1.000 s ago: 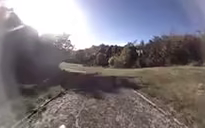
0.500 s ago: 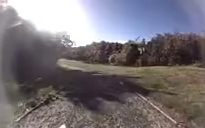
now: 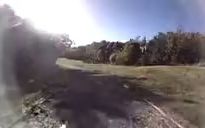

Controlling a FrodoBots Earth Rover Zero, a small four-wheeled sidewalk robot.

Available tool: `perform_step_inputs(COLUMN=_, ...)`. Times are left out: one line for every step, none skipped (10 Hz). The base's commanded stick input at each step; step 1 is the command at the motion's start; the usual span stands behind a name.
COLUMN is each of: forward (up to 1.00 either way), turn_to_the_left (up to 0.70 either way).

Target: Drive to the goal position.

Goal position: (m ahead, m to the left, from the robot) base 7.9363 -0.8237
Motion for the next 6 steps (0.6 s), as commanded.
perform_step_inputs(forward=1.0, turn_to_the_left=0.01)
perform_step_inputs(forward=1.0, turn_to_the_left=0.01)
perform_step_inputs(forward=1.0, turn_to_the_left=0.01)
perform_step_inputs(forward=1.0, turn_to_the_left=0.01)
perform_step_inputs(forward=1.0, turn_to_the_left=0.01)
perform_step_inputs(forward=1.0, turn_to_the_left=0.01)
